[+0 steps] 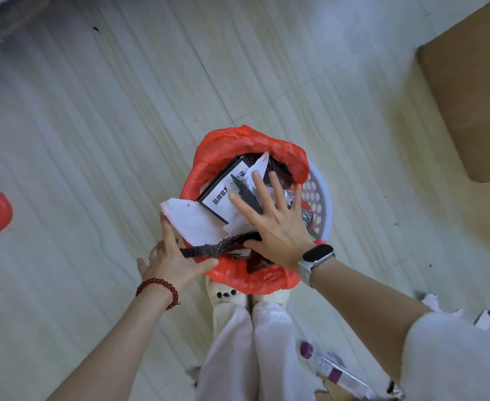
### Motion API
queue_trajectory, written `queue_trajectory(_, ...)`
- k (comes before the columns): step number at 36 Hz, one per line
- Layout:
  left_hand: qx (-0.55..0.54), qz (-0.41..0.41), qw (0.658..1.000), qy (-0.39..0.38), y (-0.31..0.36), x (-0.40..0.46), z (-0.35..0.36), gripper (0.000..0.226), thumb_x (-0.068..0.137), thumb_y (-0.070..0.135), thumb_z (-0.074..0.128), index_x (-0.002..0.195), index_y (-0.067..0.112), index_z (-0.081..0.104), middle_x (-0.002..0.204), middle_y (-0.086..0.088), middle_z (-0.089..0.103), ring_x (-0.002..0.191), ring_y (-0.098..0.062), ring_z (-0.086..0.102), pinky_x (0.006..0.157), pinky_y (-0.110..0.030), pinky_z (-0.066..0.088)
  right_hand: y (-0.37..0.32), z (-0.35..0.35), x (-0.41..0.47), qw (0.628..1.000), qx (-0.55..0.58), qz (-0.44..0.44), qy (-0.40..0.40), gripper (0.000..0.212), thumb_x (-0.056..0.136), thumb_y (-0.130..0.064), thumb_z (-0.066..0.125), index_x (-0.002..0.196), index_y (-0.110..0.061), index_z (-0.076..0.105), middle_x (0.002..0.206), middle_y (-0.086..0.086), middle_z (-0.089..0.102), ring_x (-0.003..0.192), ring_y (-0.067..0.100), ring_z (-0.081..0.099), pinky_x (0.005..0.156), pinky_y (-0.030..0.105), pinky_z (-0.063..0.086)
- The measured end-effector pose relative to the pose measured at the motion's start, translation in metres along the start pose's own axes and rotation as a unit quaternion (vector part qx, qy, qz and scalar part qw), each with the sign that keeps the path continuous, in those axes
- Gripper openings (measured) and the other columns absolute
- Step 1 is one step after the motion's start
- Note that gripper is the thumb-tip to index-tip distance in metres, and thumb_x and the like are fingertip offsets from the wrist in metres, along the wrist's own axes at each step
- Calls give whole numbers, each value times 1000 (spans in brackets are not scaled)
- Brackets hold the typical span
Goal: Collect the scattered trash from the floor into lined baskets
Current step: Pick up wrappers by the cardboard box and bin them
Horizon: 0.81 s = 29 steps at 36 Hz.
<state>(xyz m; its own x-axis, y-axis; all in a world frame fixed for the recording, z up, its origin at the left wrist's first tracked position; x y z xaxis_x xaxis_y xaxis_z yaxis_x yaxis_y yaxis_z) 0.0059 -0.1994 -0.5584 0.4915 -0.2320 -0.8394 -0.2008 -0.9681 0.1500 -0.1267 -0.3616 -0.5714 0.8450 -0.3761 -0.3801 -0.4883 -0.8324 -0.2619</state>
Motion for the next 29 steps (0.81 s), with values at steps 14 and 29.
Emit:
queue_trajectory(14,-152,138,953,225,5,-13,-4,65,84,3,61,141,15,33,84,8,58,87,-19,53,79,-27,41,-4,40,28,982,-17,13,-186,87,82,-66,46,144,-40,-10,155,-2,-19,141,39,-15,105,70,10)
queue_trajectory(29,93,341,889,290,54,15,24,65,72,-12,52,132,13,47,143,-17,19,134,-38,23,110,-47,29,2,16,-21,997,29,64,-36,75,79,-47,54,145,-30,21,154,15,17,138,46,19,99,71,22)
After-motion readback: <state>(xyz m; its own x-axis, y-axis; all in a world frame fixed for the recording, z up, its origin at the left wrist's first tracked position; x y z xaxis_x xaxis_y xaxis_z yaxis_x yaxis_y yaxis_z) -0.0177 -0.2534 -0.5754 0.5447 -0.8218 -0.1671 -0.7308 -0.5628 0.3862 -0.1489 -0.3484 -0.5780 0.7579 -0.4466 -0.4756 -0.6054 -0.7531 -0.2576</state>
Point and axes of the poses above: each hand's wrist, its own x-axis towards the middle knuckle, its own z-axis out of the palm, y = z × x, the point moved 2 cm from there along x, towards the middle knuckle
